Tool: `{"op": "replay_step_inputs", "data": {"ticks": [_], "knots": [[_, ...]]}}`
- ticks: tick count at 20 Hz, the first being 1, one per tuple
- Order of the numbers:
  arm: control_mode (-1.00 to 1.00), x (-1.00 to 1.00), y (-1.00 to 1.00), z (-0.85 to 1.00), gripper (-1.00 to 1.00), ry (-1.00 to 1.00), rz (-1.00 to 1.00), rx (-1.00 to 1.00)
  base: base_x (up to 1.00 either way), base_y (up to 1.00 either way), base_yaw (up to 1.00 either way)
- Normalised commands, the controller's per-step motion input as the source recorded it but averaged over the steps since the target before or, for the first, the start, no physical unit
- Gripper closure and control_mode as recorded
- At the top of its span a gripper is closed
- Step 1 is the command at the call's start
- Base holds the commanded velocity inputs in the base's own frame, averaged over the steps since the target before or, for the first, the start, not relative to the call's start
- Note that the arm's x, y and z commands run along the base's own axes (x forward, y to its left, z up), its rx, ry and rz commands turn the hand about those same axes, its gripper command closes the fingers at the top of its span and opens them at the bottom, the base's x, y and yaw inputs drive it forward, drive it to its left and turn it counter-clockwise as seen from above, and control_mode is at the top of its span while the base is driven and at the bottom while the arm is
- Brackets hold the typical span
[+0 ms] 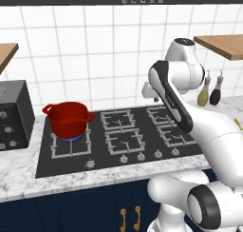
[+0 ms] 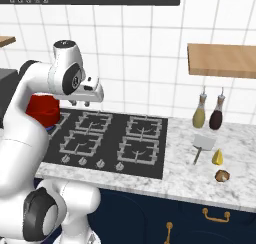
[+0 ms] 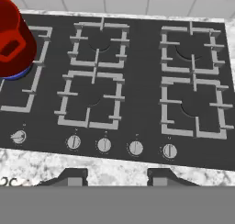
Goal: Put the mushroom and lemon wedge in the pot. Retrieve the spatula and lightly stir the vegetables in the pot.
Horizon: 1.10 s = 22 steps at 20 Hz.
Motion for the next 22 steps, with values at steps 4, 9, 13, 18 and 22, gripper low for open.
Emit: {"op": "replay_step_inputs", "data": {"ticks": [4,9,13,18,22], "knots": [[-1.00,-0.34,-0.05,-0.09,-1.00,-0.01,0.00,0.00,0.00,0.00,0.00],[-1.00,-0.84,-0.69,-0.71,-1.00,0.17,-0.04,-0.06,0.00,0.00,0.00],[-1.00,-0.32,-1.00,-1.00,-1.00,0.20,-0.06,-0.10,0.00,0.00,0.00],[-1.00,-0.01,-1.00,-1.00,-1.00,0.26,-0.03,-0.04,0.00,0.00,0.00],[-1.00,0.29,-1.00,-0.74,-1.00,0.29,-0.04,-0.02,0.00,0.00,0.00]]}}
